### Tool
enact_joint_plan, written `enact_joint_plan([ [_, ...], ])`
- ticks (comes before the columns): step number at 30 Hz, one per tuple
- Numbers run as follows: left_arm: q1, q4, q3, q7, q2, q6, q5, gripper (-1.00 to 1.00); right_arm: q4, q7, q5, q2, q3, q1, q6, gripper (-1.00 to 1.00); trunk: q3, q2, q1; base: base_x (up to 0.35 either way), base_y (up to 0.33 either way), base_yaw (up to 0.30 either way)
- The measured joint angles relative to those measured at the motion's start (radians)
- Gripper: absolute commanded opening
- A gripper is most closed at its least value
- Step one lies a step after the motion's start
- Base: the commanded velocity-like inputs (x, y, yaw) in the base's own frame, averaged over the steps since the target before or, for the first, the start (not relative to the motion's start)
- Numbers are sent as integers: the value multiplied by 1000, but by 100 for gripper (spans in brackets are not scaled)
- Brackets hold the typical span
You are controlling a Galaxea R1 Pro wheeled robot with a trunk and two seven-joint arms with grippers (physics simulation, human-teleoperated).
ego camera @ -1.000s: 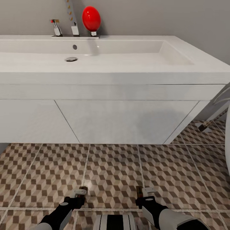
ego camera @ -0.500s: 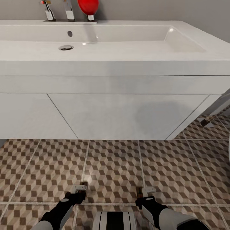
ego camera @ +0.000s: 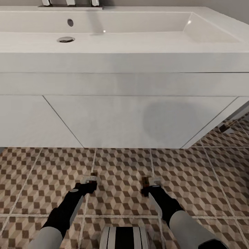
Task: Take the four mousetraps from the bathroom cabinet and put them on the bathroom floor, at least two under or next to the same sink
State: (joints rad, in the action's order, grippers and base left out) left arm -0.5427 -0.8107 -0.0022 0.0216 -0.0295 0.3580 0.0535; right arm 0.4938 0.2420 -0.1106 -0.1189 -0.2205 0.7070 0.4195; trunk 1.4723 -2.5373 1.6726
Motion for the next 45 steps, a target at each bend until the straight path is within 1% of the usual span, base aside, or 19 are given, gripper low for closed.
enact_joint_plan([
  [1, 0, -46, 0, 0, -1, 20, 0, -100, 41, 1, 2, 2, -1, 0, 15, -100, 0, 0, 0, 0, 0, 0],
  [4, 1, -123, -1, -1, -3, 52, 0, -100, 104, 6, 4, 4, -1, -1, 32, -100, 0, 0, 0, 0, 0, 0],
  [6, 0, -163, -1, -2, -4, 70, -1, -100, 131, 14, 4, 5, -1, -2, 38, -100, 0, 0, 0, 0, 0, 0],
  [9, 0, -193, -3, -2, -6, 89, 0, -100, 149, 27, 6, 5, -2, -4, 41, -100, 0, 0, 0, 0, 0, 0],
  [15, 0, -209, -15, 1, -17, 102, -1, -100, 160, 38, 2, 5, 5, -5, 35, -100, 0, 0, 0, 0, 0, 0],
  [18, 0, -215, -18, 9, -31, 99, 2, -100, 162, 40, 0, 4, 32, -5, 30, -100, 0, 0, 0, 0, 0, 0],
  [21, 0, -215, -18, 16, -39, 89, 1, -100, 163, 41, 0, 4, 55, -5, 28, -100, 0, 0, 0, 0, 0, 0],
  [23, 0, -215, -18, 23, -43, 79, 1, -100, 163, 41, -1, 3, 62, -5, 28, -100, 0, 0, 0, 0, 0, 0],
  [24, 0, -215, -18, 36, -48, 64, 3, -100, 163, 41, -1, 3, 67, -5, 28, -100, 0, 0, 0, 0, 0, 0],
  [27, 0, -211, -20, 72, -58, 48, 1, -100, 162, 40, -1, 3, 72, -5, 26, -100, 0, 0, 0, 0, 0, 0],
  [30, 0, -205, -22, 88, -65, 61, 1, -100, 162, 40, 2, 3, 73, -5, 22, -100, 0, 0, 0, 0, 0, 0],
  [33, 0, -203, -28, 93, -67, 80, 3, -100, 161, 40, 4, 3, 74, -5, 20, -100, 0, 0, 0, 0, 0, 0],
  [36, 1, -198, -60, 95, -66, 94, 2, -100, 157, 40, 7, 3, 74, -5, 19, -100, 0, 0, 0, 0, 0, 0],
  [39, 1, -198, -81, 96, -66, 98, 1, -100, 155, 40, 8, 3, 74, -5, 19, -100, 0, 0, 0, 0, 0, 0],
  [45, 1, -203, -88, 100, -69, 110, 1, -100, 154, 40, 10, -2, 73, -5, 21, -100, 0, 0, 0, 0, 0, 0],
])
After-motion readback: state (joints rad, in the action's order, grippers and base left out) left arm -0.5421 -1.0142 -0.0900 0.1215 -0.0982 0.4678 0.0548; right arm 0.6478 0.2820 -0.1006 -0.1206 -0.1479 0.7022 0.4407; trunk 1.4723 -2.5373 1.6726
